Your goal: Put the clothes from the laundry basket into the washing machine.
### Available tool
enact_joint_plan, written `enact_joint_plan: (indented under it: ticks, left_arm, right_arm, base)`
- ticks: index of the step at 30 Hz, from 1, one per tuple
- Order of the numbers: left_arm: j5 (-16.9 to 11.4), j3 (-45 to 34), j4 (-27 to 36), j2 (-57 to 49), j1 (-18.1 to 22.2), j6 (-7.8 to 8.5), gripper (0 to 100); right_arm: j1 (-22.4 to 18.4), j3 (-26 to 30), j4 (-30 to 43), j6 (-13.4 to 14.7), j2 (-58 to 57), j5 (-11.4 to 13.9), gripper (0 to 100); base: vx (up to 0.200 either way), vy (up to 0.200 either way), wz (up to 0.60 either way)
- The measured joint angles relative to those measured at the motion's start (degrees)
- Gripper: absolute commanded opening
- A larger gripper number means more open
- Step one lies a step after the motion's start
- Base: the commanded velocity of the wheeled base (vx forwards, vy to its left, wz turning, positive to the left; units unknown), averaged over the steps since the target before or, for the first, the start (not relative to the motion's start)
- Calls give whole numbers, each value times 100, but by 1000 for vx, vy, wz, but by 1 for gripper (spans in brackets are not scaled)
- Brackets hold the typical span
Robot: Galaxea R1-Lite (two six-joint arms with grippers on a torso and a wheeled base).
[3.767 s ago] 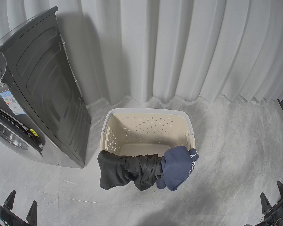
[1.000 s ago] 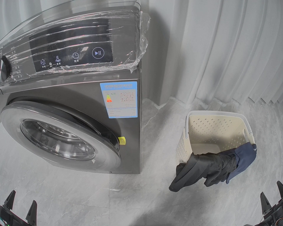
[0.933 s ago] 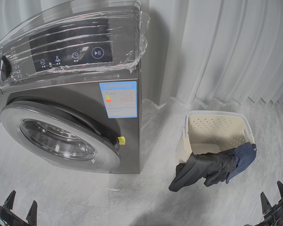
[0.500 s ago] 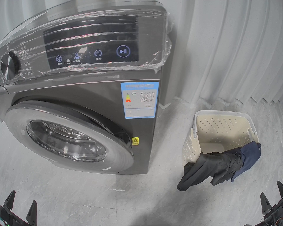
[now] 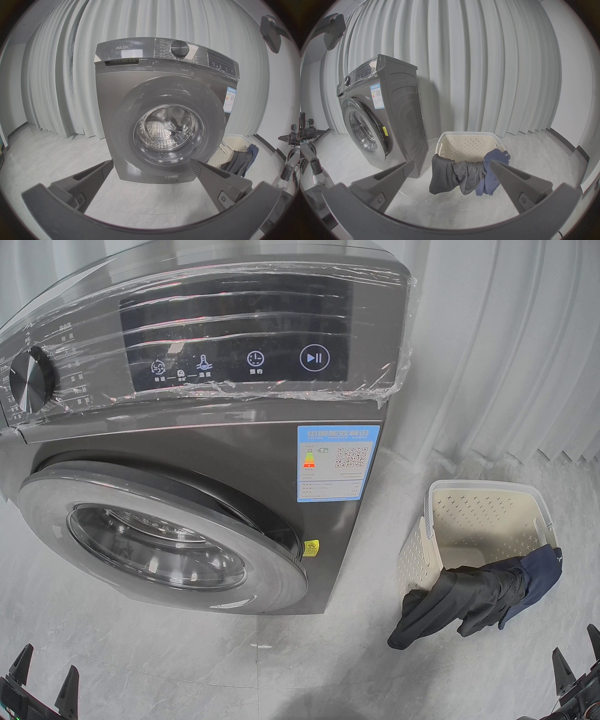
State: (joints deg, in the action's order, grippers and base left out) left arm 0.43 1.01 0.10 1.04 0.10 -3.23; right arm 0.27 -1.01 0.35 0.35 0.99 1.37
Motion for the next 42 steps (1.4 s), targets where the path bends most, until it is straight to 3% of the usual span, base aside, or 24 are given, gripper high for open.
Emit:
enact_joint_plan:
  ticks: [13, 22, 28, 42]
  left_arm:
    - [0, 0, -2, 0, -5, 0, 100]
    - [0, 0, 0, 0, -5, 0, 100]
    - [0, 0, -2, 0, -5, 1, 100]
    - [0, 0, 0, 0, 0, 0, 100]
  right_arm:
    - [-2, 0, 0, 0, 0, 0, 100]
    - [-5, 0, 0, -2, 0, 2, 100]
    - [-2, 0, -2, -2, 0, 2, 100]
    - [-2, 0, -2, 0, 0, 2, 100]
  base:
    - [0, 200, 0]
    - [0, 0, 0]
    - [-200, 0, 0]
    - [0, 29, 0]
